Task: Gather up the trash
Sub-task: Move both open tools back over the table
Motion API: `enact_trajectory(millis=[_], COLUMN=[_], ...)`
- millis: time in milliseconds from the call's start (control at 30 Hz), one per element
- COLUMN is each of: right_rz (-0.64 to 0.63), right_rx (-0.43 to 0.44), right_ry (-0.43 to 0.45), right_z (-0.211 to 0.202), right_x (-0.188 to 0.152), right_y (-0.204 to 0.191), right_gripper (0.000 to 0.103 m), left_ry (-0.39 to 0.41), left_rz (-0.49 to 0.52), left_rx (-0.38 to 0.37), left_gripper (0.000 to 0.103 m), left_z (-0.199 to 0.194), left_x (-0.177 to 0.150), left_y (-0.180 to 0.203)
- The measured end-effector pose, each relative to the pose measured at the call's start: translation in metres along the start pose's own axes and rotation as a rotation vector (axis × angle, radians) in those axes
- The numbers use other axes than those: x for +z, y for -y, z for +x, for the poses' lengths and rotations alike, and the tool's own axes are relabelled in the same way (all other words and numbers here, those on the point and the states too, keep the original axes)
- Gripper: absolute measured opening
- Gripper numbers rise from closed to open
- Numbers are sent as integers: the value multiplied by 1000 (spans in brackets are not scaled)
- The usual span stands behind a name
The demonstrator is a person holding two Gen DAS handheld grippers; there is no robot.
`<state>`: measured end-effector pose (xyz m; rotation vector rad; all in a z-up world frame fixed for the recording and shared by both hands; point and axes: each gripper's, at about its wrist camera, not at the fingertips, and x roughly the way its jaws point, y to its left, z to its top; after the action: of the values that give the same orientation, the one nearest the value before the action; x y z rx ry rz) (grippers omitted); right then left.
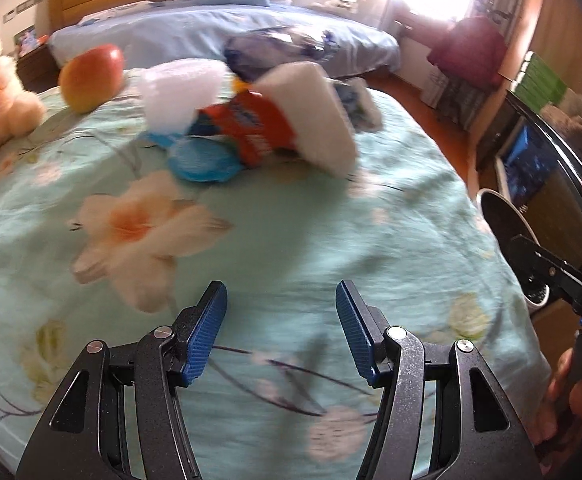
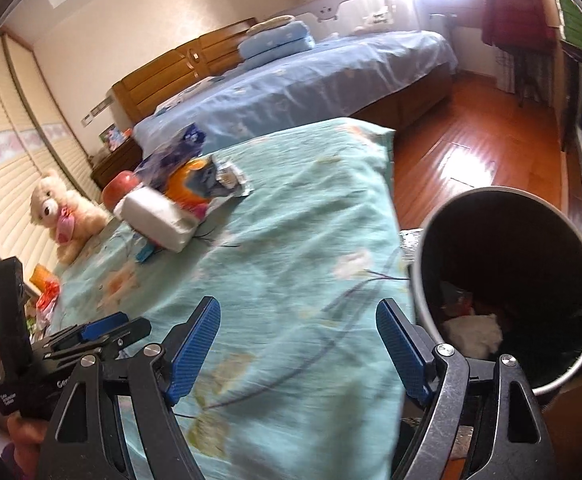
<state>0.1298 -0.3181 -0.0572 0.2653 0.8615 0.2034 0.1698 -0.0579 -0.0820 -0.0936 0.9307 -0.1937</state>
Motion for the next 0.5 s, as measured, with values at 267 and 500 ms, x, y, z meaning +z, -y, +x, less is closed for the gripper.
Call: enact_trajectory(millis=[267, 500], right_rz=[-46, -97], right_rx=[54, 119], right_ry=[-39, -83], right_z=[24, 50], right_x=[2, 11], right_y=[-27, -48], right_gripper=[82, 82], left_ry=[10, 4], left_rz=[-57, -71], left_rx=[45, 63], left_gripper=[58, 62], left_z=[4, 17], left_x=[15, 33], left_y=[-35, -50])
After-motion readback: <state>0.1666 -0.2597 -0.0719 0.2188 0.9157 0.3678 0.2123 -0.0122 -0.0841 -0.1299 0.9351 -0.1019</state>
